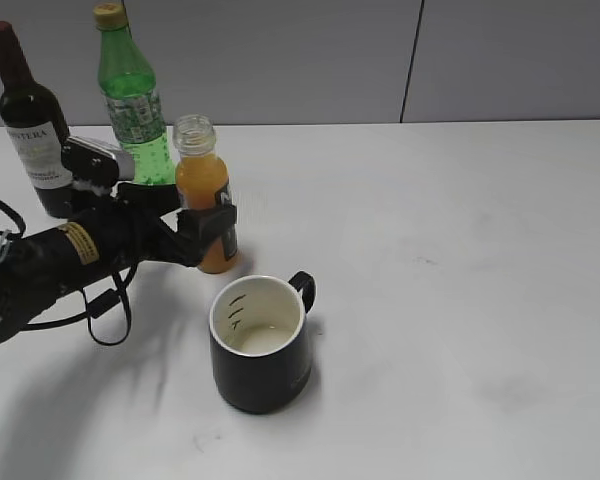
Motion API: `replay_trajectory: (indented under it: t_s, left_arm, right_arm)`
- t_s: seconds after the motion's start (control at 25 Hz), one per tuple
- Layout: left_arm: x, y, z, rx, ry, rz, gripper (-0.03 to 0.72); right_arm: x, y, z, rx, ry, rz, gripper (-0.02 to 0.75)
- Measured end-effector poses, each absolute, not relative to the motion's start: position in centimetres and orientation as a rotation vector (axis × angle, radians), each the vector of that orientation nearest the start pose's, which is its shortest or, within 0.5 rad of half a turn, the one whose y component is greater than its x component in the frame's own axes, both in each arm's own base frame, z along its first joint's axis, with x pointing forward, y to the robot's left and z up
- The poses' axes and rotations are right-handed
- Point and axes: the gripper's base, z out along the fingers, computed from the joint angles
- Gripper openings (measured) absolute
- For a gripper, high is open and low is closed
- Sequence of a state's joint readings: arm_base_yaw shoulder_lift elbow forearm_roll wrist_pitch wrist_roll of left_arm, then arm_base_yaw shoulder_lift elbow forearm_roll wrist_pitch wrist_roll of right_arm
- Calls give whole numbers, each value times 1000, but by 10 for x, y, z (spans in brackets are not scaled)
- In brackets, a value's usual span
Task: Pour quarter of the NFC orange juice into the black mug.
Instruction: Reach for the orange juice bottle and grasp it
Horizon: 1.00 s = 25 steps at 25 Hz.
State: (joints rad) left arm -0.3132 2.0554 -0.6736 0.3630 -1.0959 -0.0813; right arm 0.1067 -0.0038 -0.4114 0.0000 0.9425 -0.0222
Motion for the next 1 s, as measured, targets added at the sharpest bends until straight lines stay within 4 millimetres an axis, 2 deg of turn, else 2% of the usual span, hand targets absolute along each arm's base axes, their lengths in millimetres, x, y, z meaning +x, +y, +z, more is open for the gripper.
replay_trajectory:
  t_s: [0.52, 1.0]
  left_arm:
    - [340, -145, 72, 649, 1701, -470, 683]
    - [355, -153, 60, 702, 1651, -478, 648]
  right_arm:
    - [9, 1, 262, -129, 2006, 54, 556]
    - [9, 1, 262, -129, 2007, 54, 556]
